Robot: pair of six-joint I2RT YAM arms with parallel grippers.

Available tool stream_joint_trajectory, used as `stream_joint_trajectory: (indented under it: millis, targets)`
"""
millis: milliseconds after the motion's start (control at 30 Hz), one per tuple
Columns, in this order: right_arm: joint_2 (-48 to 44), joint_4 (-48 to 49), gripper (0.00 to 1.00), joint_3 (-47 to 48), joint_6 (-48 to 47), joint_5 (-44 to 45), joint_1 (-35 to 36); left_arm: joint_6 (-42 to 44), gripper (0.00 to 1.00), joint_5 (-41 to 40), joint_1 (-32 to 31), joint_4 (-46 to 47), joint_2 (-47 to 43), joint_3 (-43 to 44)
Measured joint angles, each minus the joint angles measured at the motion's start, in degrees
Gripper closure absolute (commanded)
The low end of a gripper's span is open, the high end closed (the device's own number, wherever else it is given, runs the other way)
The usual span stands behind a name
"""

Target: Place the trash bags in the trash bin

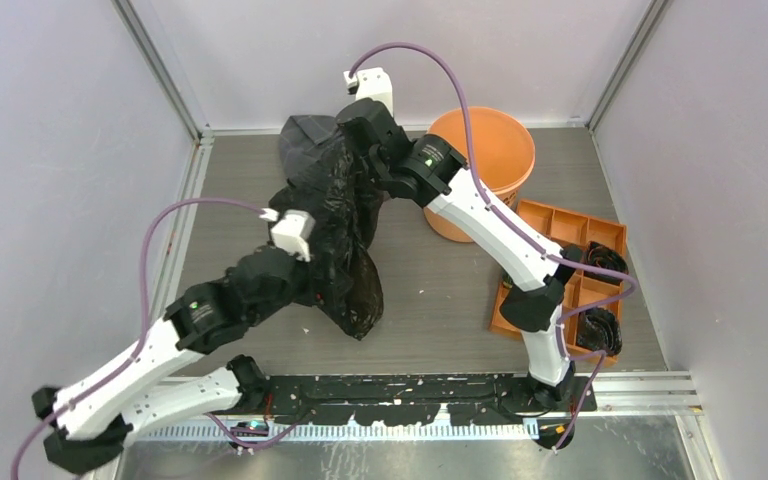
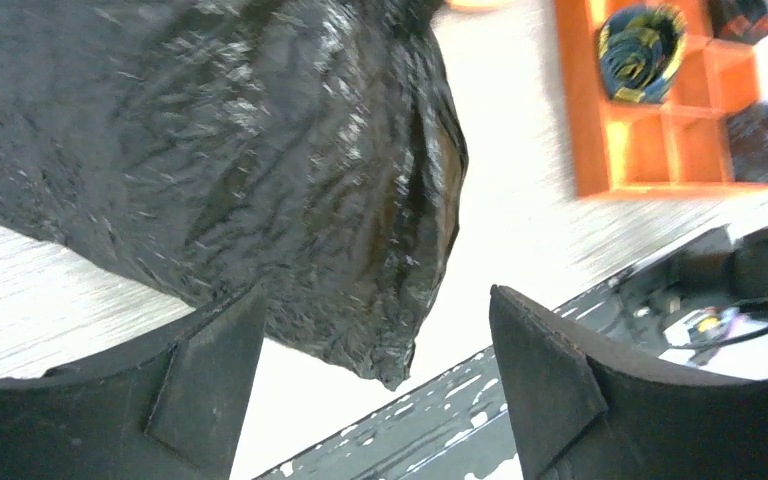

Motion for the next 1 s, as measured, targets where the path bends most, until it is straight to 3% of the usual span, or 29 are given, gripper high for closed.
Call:
stream_joint_trajectory:
  millis: [200, 433, 800, 1000]
  targets:
    - [0.13, -0.98, 0.99, 0.00, 0.20, -0.20, -1.01, -0.59, 0.16, -18.73, -15.78, -3.08, 9.97, 2.29]
    - [-0.52, -1.01, 0.99, -2.93, 0.46, -0.46, -0.98, -2.58, 0.24, -30.75, -17.66, -4.17, 12.92, 1.95]
    - [-6.78, -0.52, 0.99, -9.92, 0.72, -0.57, -0.98, -1.66, 0.21, -30.69, -18.27, 1.86, 17.11, -0.07]
    - [-7.45, -0.09, 0.99, -10.03, 0.74, -0.59, -0.98, -3.85, 0.14, -30.40, -18.80, 4.79, 20.33, -1.79]
